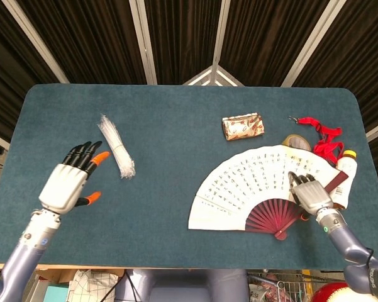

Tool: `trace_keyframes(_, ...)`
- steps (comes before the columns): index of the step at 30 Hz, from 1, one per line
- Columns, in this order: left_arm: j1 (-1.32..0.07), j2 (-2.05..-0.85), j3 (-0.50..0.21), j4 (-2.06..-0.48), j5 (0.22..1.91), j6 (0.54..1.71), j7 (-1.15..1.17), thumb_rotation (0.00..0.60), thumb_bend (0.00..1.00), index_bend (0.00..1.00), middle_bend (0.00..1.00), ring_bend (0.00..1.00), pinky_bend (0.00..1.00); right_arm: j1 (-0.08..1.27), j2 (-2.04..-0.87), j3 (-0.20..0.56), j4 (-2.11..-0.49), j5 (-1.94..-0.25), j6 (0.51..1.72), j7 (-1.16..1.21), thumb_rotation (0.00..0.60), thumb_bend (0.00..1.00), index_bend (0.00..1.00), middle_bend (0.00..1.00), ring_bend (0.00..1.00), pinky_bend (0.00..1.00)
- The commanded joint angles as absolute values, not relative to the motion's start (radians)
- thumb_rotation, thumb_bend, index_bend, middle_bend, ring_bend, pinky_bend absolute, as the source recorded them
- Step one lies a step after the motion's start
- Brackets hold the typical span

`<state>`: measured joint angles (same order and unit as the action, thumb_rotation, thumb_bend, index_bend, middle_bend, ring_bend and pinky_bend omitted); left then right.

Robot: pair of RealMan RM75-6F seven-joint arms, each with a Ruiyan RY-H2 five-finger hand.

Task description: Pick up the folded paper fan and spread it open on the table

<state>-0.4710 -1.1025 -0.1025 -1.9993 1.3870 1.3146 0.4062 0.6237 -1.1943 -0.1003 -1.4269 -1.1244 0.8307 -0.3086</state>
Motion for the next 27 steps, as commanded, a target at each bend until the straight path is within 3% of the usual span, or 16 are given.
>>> trace_keyframes(1,-0.436,-1.06,-0.098,-1.98,1.402,1.345,0.325,0.6,0.22,0.16,0.0,0.0,0.1,0.607,-1.161,-0.088,-1.482,-1.159,0.878,-0.305,0.6,0.08,0.0,0.0,0.11,0.11)
trace_keyframes(7,-0.418,-1.034,-0.107,-1.961,1.404,1.358,0.26,0.6,0.22,0.16,0.0,0.0,0.1,0.593,-1.069,-0.048,-1.594,-1.225,0.916,-0.167,0.6,0.08,0.0,0.0,0.13,0.11)
trace_keyframes(17,-0.401,-0.995,-0.118,-1.958,1.388,1.356,0.213,0.6,0.22,0.16,0.0,0.0,0.1,0.592,-0.937,-0.074,-1.712,-1.3,0.845,-0.085,0.6,0.08,0.0,0.0,0.15,0.11)
trace_keyframes(22,-0.383,-0.967,-0.112,-1.949,1.372,1.354,0.206,0.6,0.22,0.16,0.0,0.0,0.1,0.569,-0.919,-0.084,-1.688,-1.33,0.896,-0.176,0.6,0.08,0.0,0.0,0.15,0.11)
trace_keyframes(27,-0.324,-0.92,-0.082,-1.939,1.366,1.401,0.224,0.6,0.23,0.16,0.0,0.0,0.1,0.513,-0.932,-0.069,-1.634,-1.314,1.046,-0.361,0.6,0.08,0.0,0.0,0.15,0.11)
